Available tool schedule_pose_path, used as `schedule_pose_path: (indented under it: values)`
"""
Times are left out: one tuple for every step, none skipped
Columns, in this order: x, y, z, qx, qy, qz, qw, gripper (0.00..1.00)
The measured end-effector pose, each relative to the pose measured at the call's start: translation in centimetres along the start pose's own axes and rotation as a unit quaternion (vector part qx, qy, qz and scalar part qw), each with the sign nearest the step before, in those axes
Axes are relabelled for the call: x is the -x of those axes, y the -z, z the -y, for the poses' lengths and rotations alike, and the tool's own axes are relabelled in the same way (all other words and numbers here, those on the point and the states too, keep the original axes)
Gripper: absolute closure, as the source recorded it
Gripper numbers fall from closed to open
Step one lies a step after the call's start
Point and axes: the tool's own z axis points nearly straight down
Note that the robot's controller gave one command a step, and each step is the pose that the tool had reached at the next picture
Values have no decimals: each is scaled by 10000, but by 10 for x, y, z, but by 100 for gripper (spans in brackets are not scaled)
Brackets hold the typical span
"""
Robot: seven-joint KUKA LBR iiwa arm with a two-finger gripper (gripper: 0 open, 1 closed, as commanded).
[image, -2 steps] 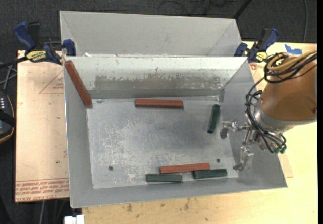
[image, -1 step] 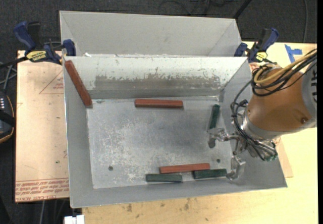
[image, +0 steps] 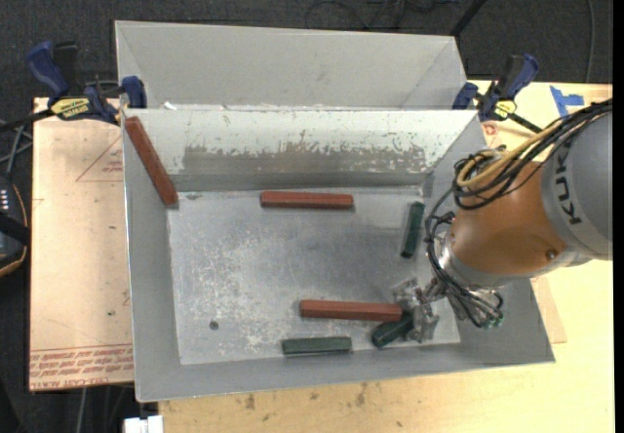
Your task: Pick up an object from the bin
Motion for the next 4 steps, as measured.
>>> schedule_pose_path:
  values:
    - [0,0,0,0,0,0,10000,100]
    - [35,174,-29,-9,179,28,9998,100]
    - [34,172,-30,-5,178,10,9998,0]
    - [34,172,-30,-5,178,10,9998,0]
